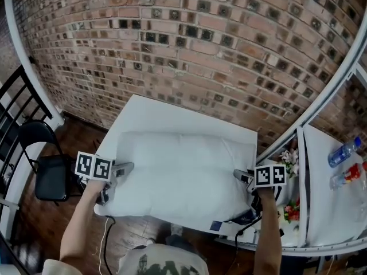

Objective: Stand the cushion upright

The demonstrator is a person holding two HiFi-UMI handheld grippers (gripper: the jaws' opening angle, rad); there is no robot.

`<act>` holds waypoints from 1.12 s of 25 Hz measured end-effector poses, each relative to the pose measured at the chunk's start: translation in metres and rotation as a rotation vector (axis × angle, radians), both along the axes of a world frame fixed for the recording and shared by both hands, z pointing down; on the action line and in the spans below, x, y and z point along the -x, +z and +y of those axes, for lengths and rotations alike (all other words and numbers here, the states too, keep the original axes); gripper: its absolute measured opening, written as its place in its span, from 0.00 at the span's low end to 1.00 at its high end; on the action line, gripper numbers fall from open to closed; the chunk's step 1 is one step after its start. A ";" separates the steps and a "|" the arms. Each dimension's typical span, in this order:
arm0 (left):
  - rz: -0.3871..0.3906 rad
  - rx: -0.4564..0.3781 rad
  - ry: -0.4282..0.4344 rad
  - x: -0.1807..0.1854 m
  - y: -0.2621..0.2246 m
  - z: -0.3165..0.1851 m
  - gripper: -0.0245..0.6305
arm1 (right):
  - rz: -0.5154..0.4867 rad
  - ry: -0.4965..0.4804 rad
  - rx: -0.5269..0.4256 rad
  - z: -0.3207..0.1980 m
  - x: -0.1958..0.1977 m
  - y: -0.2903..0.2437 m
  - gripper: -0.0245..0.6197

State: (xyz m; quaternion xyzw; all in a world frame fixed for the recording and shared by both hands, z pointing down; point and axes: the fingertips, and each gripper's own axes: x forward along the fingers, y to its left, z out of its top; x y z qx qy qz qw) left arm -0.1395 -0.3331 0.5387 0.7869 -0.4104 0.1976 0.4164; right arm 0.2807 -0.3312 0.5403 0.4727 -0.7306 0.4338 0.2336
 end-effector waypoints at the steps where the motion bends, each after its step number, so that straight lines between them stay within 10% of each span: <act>1: -0.006 -0.021 0.001 -0.001 -0.004 -0.001 0.31 | 0.011 0.000 -0.009 0.000 0.001 -0.002 0.30; 9: -0.042 -0.237 -0.018 -0.003 -0.052 -0.013 0.17 | 0.097 0.031 -0.093 0.013 0.002 -0.028 0.12; 28: -0.093 -0.612 -0.036 0.002 -0.131 -0.027 0.15 | 0.320 0.361 -0.486 0.044 0.008 -0.114 0.09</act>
